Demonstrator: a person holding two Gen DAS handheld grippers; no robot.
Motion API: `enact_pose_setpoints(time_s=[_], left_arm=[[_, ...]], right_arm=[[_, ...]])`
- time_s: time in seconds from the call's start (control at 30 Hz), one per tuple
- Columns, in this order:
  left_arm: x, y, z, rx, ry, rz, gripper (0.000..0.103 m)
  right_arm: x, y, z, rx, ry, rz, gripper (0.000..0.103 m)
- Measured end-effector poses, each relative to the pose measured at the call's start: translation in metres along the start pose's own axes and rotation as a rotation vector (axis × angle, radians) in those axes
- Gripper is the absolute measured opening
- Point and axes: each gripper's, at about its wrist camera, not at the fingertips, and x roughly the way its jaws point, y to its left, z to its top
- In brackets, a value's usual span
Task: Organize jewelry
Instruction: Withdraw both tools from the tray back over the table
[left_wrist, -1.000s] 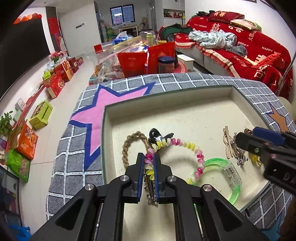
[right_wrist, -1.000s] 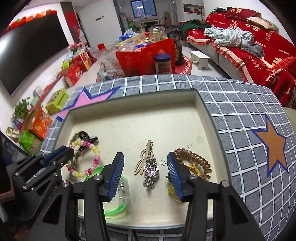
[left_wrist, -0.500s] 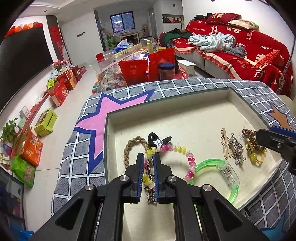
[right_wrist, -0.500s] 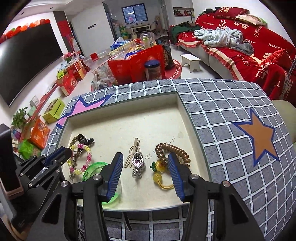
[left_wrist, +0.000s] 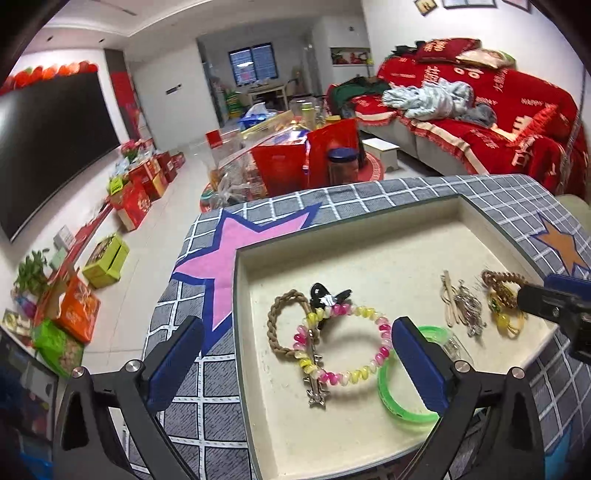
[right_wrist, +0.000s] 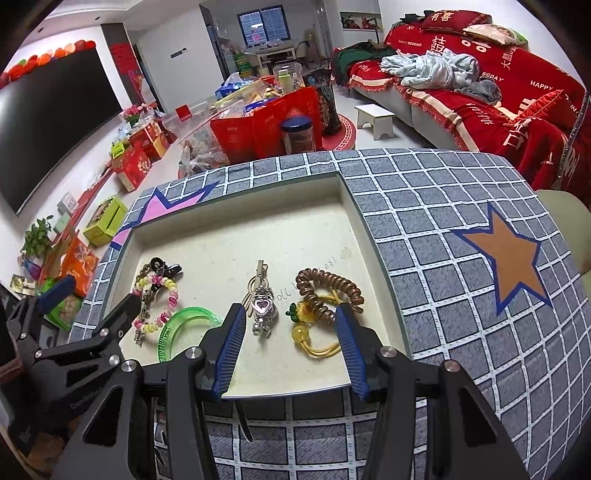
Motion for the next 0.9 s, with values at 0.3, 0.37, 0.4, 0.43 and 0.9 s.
enact_pose_setpoints(time_s=[0.3, 0.37, 0.4, 0.43, 0.9], left_arm=[[-0.01, 0.003, -0.006, -0.007, 0.021, -0.004, 0.103], [-0.014, 0.004, -0.01, -0.01, 0.028, 0.005, 0.103], [-0.015, 0.005, -0.012, -0.015, 0.033, 0.004, 0.103], [-0.017, 0.006, -0.015, -0.019, 0.038, 0.001, 0.103], [-0.04, 0.013, -0.044, -0.085, 0.062, -0.008, 0.103]], right_arm=[[0.001, 0.005, -0.008, -0.029, 0.023, -0.003, 0.064], [0.0, 0.006, -0.012, -0.036, 0.029, 0.001, 0.07], [0.0, 0.007, -0.014, -0.041, 0.031, -0.001, 0.07], [0.0, 0.008, -0.015, -0.048, 0.033, -0.004, 0.07], [-0.02, 0.018, -0.034, -0.108, -0.047, -0.042, 0.099]])
